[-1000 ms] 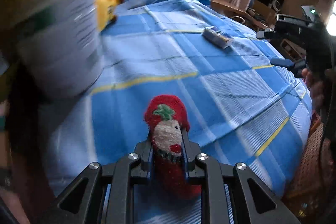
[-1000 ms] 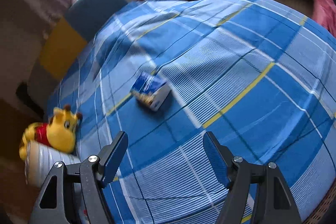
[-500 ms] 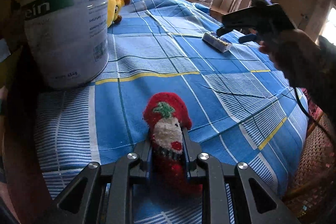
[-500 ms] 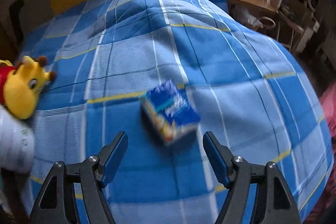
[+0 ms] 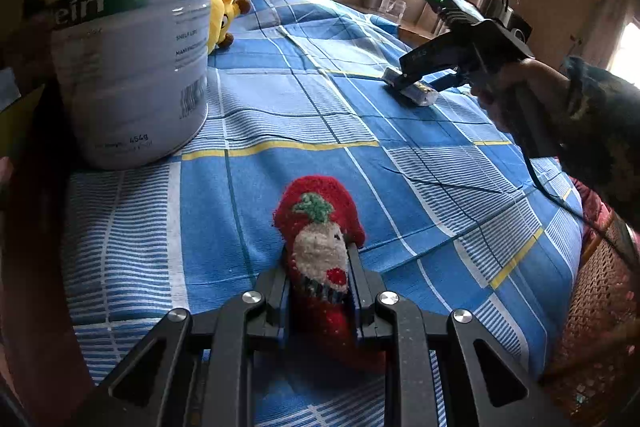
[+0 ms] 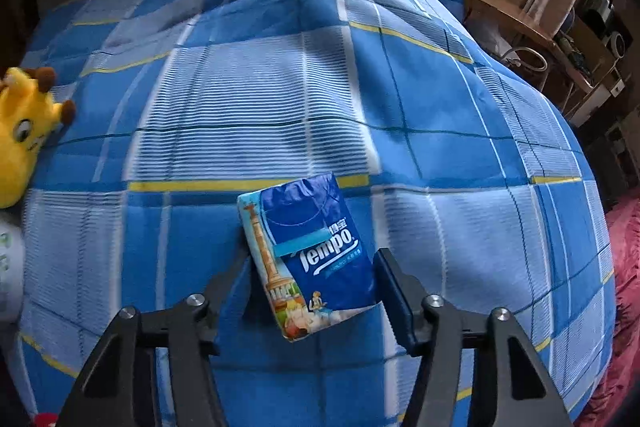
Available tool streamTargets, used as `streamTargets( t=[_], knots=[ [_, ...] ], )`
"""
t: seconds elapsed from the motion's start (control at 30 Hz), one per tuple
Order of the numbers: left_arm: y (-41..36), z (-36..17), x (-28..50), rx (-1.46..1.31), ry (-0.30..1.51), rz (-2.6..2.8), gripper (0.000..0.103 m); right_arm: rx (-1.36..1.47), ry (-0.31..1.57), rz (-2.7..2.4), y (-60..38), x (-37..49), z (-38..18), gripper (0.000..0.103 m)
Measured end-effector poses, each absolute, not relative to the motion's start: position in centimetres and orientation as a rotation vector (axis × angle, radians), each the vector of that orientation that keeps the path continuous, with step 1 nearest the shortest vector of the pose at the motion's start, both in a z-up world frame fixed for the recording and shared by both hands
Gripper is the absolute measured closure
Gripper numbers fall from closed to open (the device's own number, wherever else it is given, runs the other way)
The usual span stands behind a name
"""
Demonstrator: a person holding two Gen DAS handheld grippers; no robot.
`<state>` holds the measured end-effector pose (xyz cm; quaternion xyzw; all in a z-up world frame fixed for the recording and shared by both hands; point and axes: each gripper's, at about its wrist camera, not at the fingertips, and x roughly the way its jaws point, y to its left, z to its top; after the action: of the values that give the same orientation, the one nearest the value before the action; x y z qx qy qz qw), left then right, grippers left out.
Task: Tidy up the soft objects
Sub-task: 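Grasp the blue Tempo tissue pack with the right tool while the left tool holds the sock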
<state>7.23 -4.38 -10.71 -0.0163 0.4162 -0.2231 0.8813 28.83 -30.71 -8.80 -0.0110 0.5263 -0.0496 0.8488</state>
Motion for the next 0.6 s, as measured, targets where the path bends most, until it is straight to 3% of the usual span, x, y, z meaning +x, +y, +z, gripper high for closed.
streamTargets(
  t=[0.3,0.6],
  knots=[
    [-4.9,-10.4,6.6,-0.002,0.852,-0.442,0.08,-0.055,1.104,-0.027,-25.1,22.2,-9.9,0.043],
    [-5.3,-9.4,5.8,0.055,0.872,-0.384,0.083,0.034,1.099,-0.047,-26.1,22.4,-11.0,0.045]
  ],
)
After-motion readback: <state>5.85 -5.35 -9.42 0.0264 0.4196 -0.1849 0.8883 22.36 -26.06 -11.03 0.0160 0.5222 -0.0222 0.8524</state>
